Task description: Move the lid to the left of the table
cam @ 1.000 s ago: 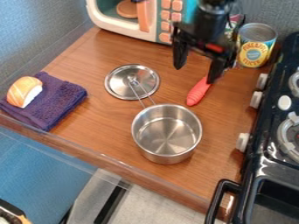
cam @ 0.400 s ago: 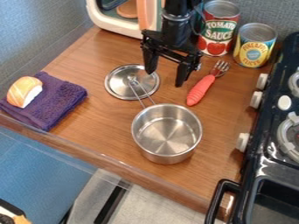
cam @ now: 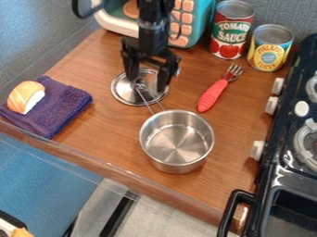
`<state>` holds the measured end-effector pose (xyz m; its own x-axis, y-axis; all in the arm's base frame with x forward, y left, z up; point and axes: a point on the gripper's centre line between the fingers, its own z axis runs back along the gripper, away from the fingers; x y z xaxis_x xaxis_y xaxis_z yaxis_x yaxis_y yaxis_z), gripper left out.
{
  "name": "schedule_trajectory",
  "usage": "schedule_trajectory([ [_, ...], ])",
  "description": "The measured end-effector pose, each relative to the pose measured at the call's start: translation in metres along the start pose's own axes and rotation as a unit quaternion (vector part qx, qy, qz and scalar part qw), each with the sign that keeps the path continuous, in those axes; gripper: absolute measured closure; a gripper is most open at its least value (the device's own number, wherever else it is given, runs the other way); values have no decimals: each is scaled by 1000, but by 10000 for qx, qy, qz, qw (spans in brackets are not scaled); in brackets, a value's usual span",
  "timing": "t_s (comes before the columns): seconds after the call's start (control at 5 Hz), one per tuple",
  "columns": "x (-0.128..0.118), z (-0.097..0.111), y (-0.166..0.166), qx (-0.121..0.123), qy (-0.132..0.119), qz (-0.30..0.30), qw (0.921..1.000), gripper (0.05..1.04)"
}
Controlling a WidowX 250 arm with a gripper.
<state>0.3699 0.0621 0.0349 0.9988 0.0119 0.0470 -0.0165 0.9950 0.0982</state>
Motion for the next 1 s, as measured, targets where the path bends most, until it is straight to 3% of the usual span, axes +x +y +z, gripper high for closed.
schedule_trajectory([
  [0.4,10,-6,10,15,35,117,9999,133],
  [0.8,10,-6,11,64,108,43,9999,669],
  [1.0,10,-5,10,49,129,-9,9999,805],
])
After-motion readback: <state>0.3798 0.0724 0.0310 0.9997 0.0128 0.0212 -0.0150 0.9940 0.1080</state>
